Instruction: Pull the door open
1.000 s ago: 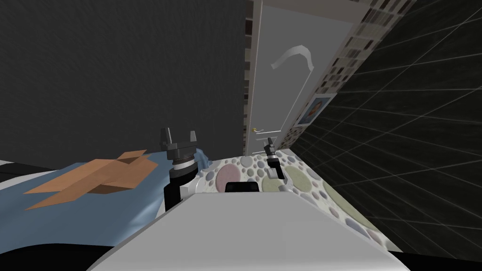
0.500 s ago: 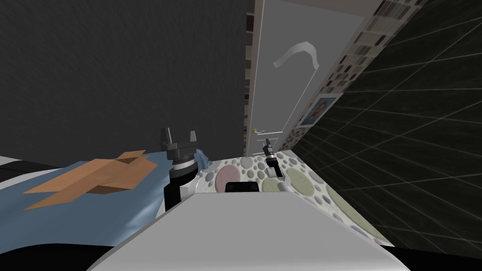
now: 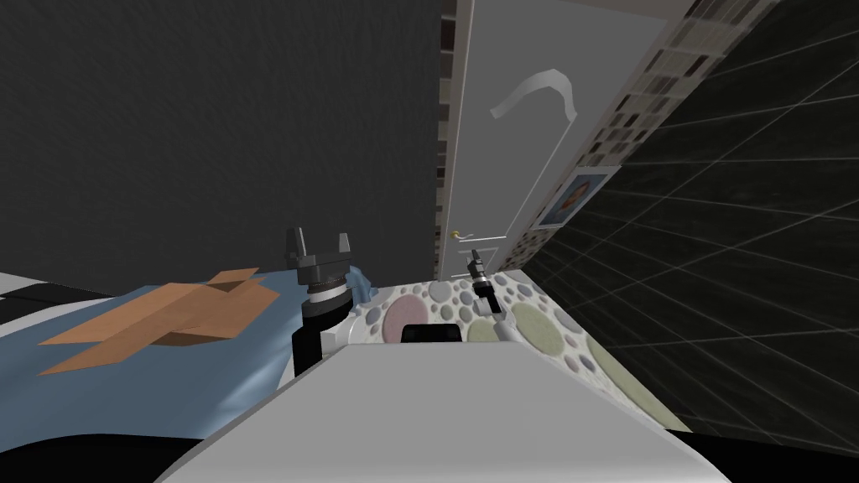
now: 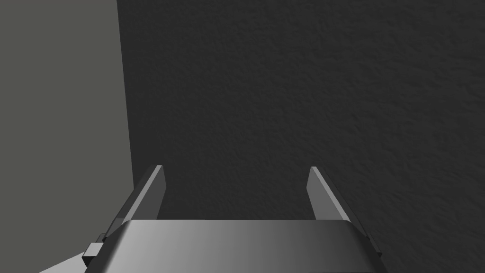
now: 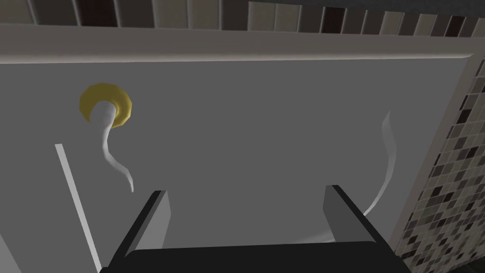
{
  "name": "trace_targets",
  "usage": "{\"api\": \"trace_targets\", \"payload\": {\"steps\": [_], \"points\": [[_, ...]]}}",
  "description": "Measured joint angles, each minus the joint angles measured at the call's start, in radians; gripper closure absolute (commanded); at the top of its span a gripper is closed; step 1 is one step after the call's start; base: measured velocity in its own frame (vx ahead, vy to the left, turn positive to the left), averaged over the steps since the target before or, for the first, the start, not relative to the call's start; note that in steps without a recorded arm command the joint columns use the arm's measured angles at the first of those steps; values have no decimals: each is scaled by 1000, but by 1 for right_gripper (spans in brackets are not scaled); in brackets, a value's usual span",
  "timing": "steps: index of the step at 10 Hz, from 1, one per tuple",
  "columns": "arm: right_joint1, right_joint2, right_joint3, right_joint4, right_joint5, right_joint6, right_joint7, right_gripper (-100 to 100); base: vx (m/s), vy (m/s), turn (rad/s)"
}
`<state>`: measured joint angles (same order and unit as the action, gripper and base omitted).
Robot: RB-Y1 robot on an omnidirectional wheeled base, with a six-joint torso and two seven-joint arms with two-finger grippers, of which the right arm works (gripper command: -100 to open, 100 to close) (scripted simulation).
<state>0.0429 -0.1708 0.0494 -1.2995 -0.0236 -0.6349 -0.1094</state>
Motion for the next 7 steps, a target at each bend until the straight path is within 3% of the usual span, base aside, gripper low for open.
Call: {"api": "trace_targets", "payload": {"steps": [2, 7], "points": [[-17, -5, 4, 43, -4, -1, 1, -100, 47, -19, 31], [-97, -35, 9, 214, -20, -25, -7, -100, 67, -31, 41]]}}
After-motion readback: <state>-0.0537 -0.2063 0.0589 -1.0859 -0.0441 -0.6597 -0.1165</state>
